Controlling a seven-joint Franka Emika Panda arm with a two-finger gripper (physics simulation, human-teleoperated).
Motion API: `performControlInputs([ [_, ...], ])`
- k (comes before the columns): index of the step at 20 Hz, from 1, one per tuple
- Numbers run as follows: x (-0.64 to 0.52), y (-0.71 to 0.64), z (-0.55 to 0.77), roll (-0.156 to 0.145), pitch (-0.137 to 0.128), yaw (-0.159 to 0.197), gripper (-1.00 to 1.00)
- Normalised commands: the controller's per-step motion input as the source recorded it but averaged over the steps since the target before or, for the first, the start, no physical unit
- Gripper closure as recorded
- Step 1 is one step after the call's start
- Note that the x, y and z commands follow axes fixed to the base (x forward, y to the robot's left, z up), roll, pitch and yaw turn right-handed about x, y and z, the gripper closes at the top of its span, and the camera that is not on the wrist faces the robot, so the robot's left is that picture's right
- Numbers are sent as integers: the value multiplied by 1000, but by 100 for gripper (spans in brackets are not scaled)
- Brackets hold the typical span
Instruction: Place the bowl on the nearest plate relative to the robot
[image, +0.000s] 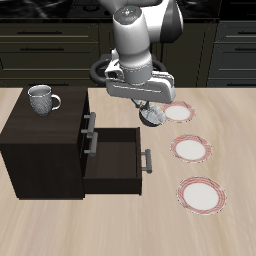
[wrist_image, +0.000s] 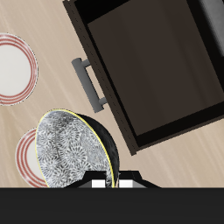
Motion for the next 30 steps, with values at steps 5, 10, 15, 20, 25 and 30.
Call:
performControlInputs([
  [5, -269, 497, 69, -7, 9, 320, 100],
  [10, -310, 472, 31, -20, -5, 269, 100],
  [15, -236, 282, -59, 30, -16, 80, 100],
  [20, -460, 227, -181, -5, -70, 104, 100],
  [25, -485, 48, -45, -9, -62, 41, 100],
  [30, -534, 28, 103, 17, -78, 8, 100],
])
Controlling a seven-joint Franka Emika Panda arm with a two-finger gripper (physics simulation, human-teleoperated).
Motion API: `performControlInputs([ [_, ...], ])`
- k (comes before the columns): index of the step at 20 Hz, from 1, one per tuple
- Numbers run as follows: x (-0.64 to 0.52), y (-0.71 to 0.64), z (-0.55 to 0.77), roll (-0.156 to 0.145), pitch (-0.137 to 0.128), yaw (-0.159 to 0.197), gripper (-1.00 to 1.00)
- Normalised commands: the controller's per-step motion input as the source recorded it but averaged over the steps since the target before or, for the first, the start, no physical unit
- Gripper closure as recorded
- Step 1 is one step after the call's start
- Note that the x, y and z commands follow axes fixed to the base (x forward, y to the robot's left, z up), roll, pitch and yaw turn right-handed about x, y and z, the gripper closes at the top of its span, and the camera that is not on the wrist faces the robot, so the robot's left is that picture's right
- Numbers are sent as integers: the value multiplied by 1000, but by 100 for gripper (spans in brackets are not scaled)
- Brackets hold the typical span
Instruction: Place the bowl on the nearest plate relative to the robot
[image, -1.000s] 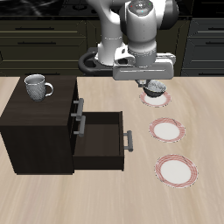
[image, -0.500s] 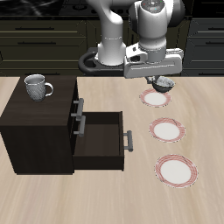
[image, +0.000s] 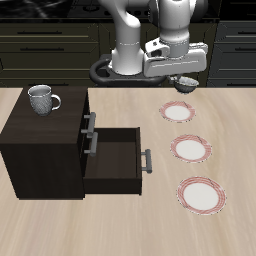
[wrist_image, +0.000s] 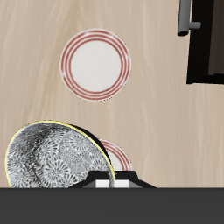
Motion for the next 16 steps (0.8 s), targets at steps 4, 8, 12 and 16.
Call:
performControlInputs([
  [4, -378, -46, 3, -9, -70, 38, 100],
  [8, -339, 31, -159, 20, -44, 44, 100],
  [12, -254, -44, -317, 22, 38, -34, 100],
  [16, -358, 180, -324, 42, -27, 35, 100],
])
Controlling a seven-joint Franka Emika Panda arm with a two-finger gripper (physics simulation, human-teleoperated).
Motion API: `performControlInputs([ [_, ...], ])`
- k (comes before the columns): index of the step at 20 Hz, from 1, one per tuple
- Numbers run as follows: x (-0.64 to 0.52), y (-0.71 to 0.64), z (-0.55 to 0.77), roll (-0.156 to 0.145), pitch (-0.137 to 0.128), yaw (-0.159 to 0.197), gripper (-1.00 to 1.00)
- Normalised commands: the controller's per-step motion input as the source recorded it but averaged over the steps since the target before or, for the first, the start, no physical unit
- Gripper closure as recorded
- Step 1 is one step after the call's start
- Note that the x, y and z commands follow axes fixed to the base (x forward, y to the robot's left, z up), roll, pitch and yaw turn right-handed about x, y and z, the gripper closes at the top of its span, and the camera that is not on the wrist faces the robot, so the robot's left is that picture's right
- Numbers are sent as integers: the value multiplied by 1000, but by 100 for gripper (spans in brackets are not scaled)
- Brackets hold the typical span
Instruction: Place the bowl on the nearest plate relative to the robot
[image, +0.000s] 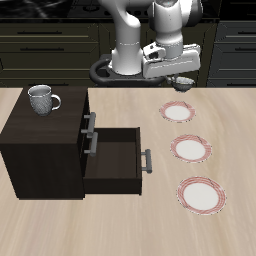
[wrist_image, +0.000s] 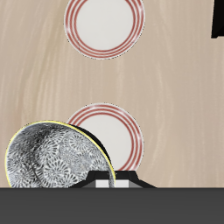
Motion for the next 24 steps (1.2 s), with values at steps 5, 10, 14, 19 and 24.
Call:
performControlInputs([
  [5, -276, 80, -80, 26, -50, 37, 100],
  [10, 3, 13, -99, -9, -23, 28, 100],
  [14, 339, -139, -169, -8, 29, -20, 100],
  [19, 241, -75, -250, -18, 38, -8, 100],
  [24, 165, 92, -373, 25, 54, 28, 100],
])
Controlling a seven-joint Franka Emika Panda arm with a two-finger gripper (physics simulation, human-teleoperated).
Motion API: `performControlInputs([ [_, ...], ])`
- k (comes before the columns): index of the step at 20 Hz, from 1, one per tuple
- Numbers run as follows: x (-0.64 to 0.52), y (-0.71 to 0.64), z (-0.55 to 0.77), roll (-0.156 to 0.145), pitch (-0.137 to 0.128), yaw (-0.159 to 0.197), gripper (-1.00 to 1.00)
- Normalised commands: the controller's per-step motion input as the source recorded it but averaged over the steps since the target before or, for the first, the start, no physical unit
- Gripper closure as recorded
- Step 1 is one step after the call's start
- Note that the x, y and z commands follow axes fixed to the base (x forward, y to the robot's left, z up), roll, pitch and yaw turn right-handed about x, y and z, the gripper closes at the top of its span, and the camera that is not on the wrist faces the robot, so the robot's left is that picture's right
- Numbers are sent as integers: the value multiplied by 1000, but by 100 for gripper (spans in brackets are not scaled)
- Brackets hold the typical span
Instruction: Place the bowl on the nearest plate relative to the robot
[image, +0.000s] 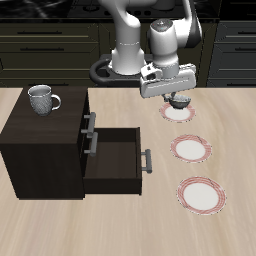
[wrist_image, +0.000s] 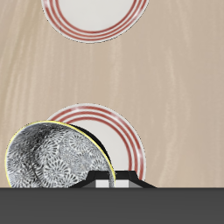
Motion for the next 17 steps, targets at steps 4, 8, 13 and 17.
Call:
performControlInputs([
  [4, 107, 91, -289, 45, 54, 24, 100],
  [8, 122, -115, -337, -4, 79, -25, 100],
  [13, -75, 5, -147, 21, 56, -8, -100],
  [17, -96, -33, 55, 8, -11, 7, -100],
])
